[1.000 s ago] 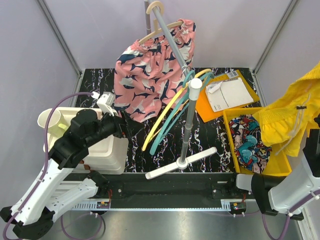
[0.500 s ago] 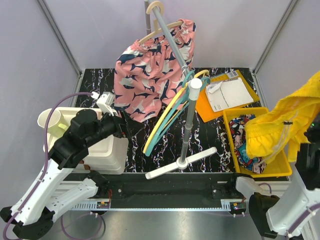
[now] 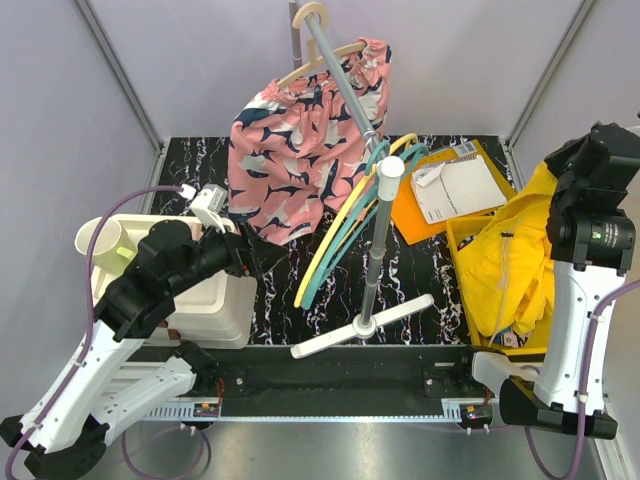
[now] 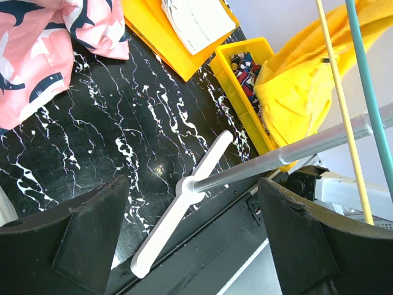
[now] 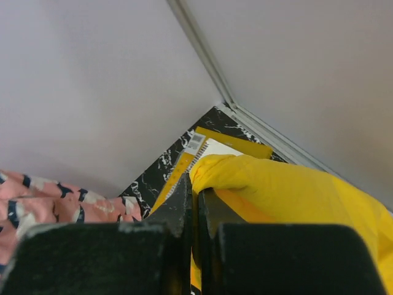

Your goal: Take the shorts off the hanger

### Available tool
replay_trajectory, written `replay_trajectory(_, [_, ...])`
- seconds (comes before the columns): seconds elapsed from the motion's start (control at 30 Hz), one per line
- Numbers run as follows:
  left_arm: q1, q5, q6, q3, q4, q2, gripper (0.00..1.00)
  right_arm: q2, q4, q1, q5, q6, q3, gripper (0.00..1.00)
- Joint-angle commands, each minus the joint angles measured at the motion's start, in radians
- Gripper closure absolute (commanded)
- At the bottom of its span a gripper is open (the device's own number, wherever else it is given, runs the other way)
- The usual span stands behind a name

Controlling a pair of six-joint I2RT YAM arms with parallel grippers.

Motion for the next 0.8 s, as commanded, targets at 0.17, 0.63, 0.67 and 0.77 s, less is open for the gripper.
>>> replay_trajectory(0.17, [0.002,-0.003,0.033,0.016,0.032,-0.017,0.11,-0.076,-0.022,0.001,0.475,0.044,-0.028,1.0])
replay_trajectory(0.63, [0.001,0.014,0.065,0.013,0.035,-0.034,0.11,-0.226,-0.065,0.001,0.307,0.258,-0.387,0.98])
replay_trajectory(0.67, [0.001,0.011,0.067,0.013,0.035,-0.037,0.11,-0.231,-0.091,0.001,0.259,0.29,-0.41,0.98])
replay_trajectory(0.77, [0.002,0.006,0.068,0.01,0.035,-0.049,0.11,-0.247,-0.106,0.001,0.138,0.385,-0.508,0.97])
